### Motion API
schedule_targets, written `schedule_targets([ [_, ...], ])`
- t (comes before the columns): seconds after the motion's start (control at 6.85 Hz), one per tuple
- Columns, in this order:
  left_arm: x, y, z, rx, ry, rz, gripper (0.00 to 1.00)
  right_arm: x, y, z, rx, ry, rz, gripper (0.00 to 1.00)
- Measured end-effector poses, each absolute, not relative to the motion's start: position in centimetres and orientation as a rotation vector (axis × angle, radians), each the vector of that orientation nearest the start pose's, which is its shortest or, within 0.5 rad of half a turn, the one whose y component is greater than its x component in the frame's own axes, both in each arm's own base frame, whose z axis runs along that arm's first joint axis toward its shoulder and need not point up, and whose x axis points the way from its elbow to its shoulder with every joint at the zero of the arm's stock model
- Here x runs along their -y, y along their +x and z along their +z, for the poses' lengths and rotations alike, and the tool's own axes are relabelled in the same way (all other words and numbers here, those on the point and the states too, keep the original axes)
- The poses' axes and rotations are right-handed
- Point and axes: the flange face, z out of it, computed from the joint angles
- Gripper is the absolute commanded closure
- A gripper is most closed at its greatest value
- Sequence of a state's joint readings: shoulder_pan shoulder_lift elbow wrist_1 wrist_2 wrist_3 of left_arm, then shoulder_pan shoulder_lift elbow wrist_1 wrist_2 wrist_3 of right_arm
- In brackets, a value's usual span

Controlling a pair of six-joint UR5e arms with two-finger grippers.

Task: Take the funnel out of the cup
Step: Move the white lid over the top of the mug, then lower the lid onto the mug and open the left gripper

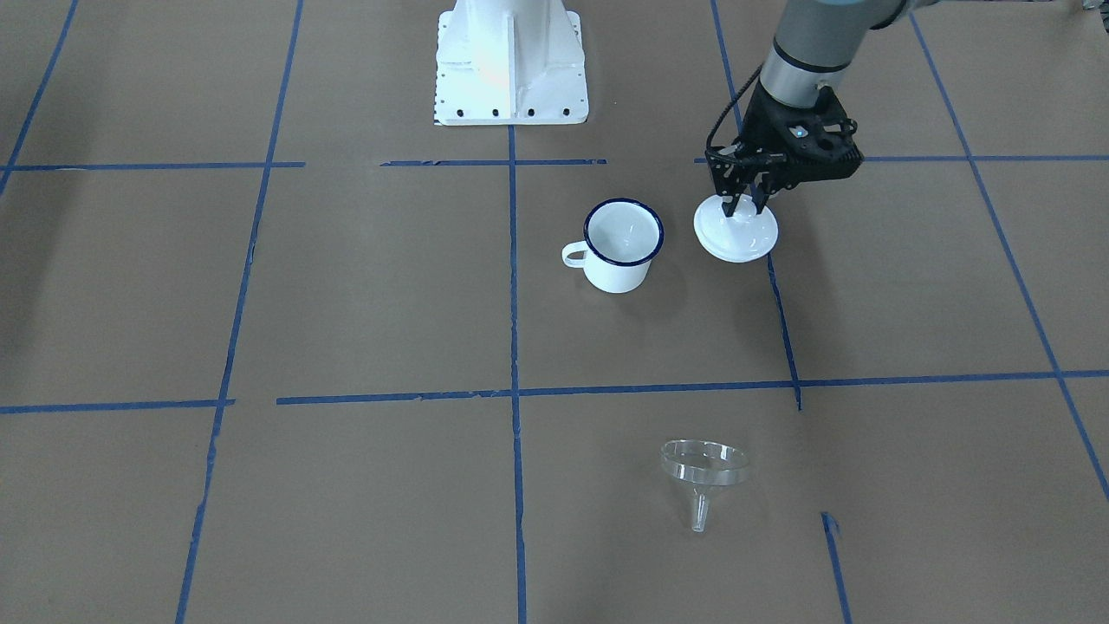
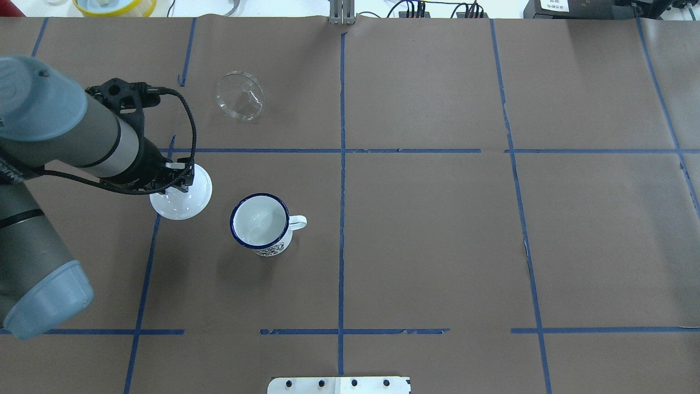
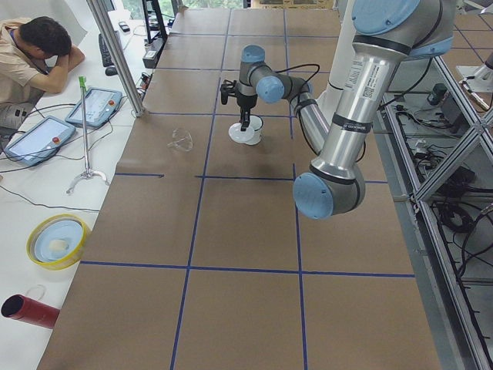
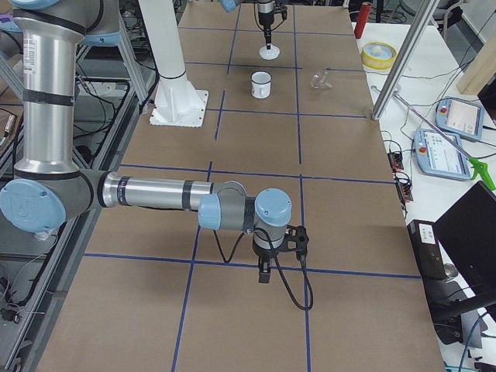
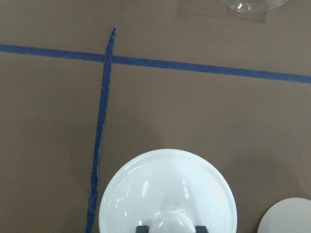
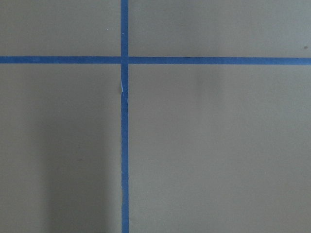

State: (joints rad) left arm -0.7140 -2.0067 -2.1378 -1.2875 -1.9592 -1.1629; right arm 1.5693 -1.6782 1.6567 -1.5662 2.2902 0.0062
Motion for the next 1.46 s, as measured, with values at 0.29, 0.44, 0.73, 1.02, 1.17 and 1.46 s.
schedule_targets([
  [0.29,40.9,36.2,16.6,-0.811,-0.039,-0.186,1.0,44.5,6.7,67.0,0.719,-0.019,0.01,0.0],
  [0.44,40.9,38.8,15.8,-0.813,-0.074,-0.206,1.0,44.5,6.7,67.0,0.719,-0.019,0.01,0.0],
  [0.73,41.7,42.6,16.4,-0.821,-0.092,-0.216,1.0,44.5,6.7,67.0,0.719,-0.019,0.01,0.0],
  [1.02,42.2,44.0,17.6,-0.807,-0.08,-0.223,1.0,44.5,6.7,67.0,0.719,-0.019,0.01,0.0],
  [1.17,42.3,44.5,17.9,-0.802,-0.078,-0.223,1.0,44.5,6.7,67.0,0.719,-0.019,0.01,0.0],
  [1.46,42.0,45.1,18.3,-0.799,-0.081,-0.217,1.0,44.5,6.7,67.0,0.719,-0.019,0.01,0.0],
])
